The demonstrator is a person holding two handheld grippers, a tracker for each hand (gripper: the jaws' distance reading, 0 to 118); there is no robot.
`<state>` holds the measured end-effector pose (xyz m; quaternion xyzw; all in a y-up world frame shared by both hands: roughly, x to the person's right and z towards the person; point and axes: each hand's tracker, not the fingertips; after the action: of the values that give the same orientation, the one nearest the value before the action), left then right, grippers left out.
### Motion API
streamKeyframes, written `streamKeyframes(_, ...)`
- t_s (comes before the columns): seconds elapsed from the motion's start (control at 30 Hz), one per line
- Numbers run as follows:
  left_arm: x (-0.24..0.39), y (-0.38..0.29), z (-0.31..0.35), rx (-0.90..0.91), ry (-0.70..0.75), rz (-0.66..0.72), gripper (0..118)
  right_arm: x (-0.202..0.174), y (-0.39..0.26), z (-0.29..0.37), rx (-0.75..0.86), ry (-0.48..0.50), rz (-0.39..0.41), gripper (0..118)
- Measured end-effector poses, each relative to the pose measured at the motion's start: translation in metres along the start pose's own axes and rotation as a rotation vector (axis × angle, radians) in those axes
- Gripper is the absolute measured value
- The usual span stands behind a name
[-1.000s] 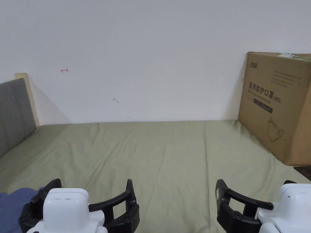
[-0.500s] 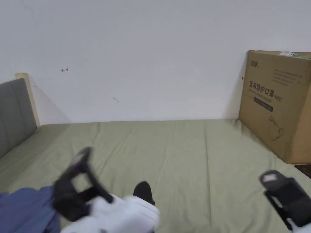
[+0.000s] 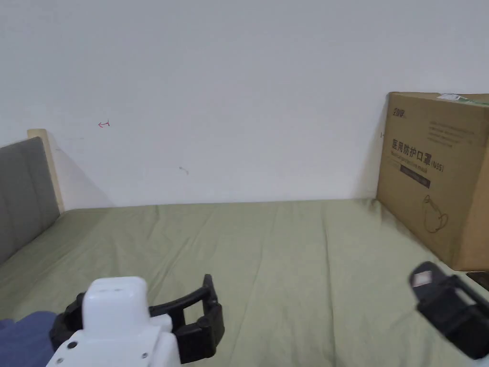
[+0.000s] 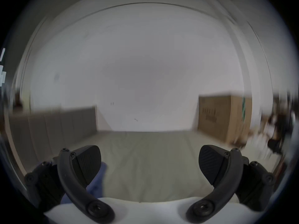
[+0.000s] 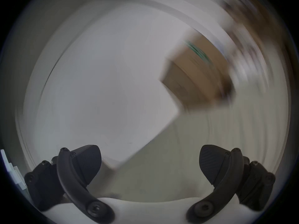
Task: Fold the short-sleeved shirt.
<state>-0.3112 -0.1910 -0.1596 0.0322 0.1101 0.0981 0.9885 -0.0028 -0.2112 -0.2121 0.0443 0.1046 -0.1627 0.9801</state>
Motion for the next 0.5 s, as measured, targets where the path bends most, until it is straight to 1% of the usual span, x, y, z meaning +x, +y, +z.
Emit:
streamKeyframes(0.03, -0.005, -0.006, 0.001, 0.041, 0.013, -0.041, 118, -0.024, -0.011, 0.005, 0.057, -0.009, 0.271, 118)
streamKeyframes(0.07, -0.006, -0.011, 0.003, 0.063, 0.035, -0.094, 118, -0.024, -0.008, -0.001, 0.064, -0.031, 0.433, 118)
streamKeyframes(0.1, -0.006, -0.015, 0.005, 0.069, 0.055, -0.157, 118, -0.028, -0.012, -0.004, 0.057, -0.055, 0.515, 118)
streamKeyframes(0.13, -0.002, -0.019, 0.008, 0.071, 0.051, -0.206, 118, -0.029, -0.015, -0.005, 0.044, -0.038, 0.474, 118)
streamKeyframes(0.2, 0.002, -0.023, 0.011, 0.063, 0.024, -0.237, 118, -0.024, -0.015, -0.01, -0.002, 0.012, 0.279, 118)
streamKeyframes(0.23, 0.002, -0.023, 0.011, 0.057, 0.015, -0.241, 118, -0.021, -0.004, 0.0, -0.003, 0.004, 0.234, 118)
streamKeyframes(0.27, 0.002, -0.022, 0.011, 0.057, 0.01, -0.242, 118, -0.02, -0.005, -0.003, -0.013, -0.023, 0.218, 118)
streamKeyframes(0.3, 0.003, -0.022, 0.012, 0.062, 0.011, -0.241, 118, -0.02, -0.006, -0.005, -0.023, -0.04, 0.224, 118)
streamKeyframes(0.43, 0.002, -0.017, 0.014, 0.089, 0.024, -0.227, 118, -0.013, -0.011, -0.003, -0.043, -0.029, 0.275, 118)
streamKeyframes(0.5, 0.001, -0.015, 0.013, 0.096, 0.026, -0.233, 118, -0.01, -0.014, -0.003, -0.061, -0.015, 0.283, 118)
